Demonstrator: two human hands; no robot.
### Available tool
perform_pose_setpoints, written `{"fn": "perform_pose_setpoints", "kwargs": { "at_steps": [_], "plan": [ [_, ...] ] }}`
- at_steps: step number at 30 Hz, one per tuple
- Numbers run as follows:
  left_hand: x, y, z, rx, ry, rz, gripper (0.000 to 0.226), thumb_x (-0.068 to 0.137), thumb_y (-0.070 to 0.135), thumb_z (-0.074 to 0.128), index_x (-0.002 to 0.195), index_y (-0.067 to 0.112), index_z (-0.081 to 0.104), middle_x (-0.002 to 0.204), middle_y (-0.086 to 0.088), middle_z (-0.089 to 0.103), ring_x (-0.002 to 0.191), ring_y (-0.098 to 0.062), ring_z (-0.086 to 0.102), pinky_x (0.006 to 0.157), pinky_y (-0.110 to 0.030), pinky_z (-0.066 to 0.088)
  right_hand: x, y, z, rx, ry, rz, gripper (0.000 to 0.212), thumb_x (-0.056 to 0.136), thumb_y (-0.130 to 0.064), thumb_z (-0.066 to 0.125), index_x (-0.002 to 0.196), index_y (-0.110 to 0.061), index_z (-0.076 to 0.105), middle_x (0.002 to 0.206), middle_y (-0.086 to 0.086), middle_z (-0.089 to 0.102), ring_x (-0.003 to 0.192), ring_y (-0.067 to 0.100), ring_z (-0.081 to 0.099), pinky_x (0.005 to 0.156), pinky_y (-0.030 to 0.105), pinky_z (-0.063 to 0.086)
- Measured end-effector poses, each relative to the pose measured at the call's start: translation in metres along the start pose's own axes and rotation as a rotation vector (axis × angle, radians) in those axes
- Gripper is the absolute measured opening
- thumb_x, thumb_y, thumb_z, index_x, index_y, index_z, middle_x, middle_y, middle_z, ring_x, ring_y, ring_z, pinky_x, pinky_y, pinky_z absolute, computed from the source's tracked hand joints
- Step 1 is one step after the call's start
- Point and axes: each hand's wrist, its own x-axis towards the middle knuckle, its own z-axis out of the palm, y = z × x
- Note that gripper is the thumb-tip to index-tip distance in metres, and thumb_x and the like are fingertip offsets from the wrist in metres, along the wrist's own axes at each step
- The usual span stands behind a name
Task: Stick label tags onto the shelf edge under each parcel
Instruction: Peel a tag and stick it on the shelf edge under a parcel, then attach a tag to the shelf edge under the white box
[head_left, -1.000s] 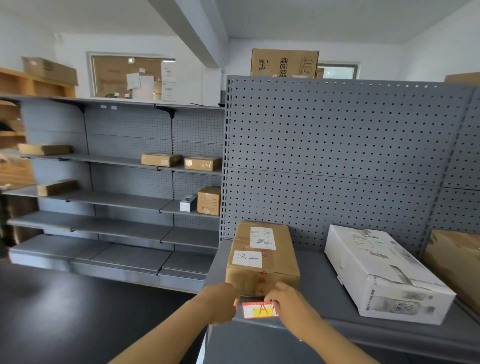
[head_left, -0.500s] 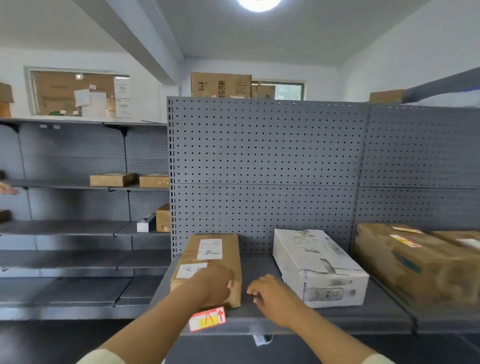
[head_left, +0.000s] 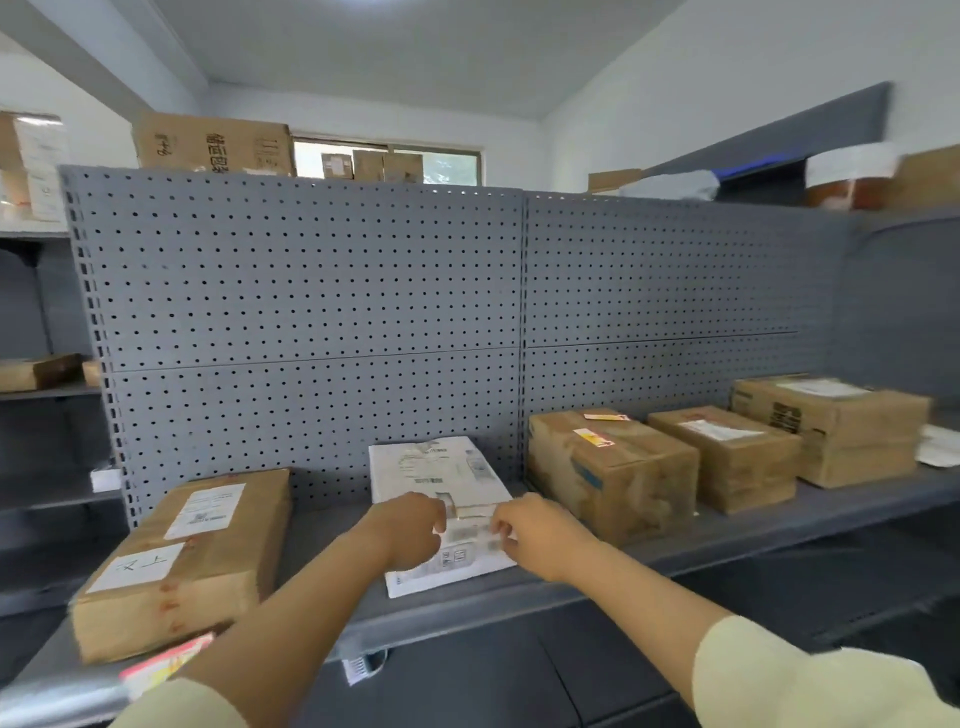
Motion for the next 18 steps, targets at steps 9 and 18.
{"fn": "perform_pose_setpoints", "kwargs": {
  "at_steps": [9, 18],
  "plan": [
    [0.075, 0.084, 0.003, 0.039, 0.012, 0.122, 0.029, 0.095, 0.019, 0.044, 0.12, 0.015, 0.058, 0.128, -0.007, 0.058, 0.115, -0.028, 0.056, 0.095, -0.039, 0.048, -0.027, 0.097, -0.027, 0.017, 0.034, 0.132, 0.021, 0.091, -0.019, 0.055, 0.109, -0.018, 0.066, 0.109, 0.005, 0.067, 0.098, 0.022, 0.062, 0.084, 0.036, 0.053],
    [0.171, 0.114, -0.008, 0.004, 0.021, 0.178, 0.026, 0.094, 0.022, 0.042, 0.111, 0.015, 0.06, 0.12, -0.006, 0.06, 0.106, -0.025, 0.057, 0.093, -0.039, 0.048, -0.002, 0.178, -0.048, 0.045, 0.082, 0.248, 0.018, 0.093, -0.024, 0.054, 0.106, -0.026, 0.065, 0.109, -0.003, 0.065, 0.096, 0.013, 0.06, 0.088, 0.033, 0.052]
  ]
}}
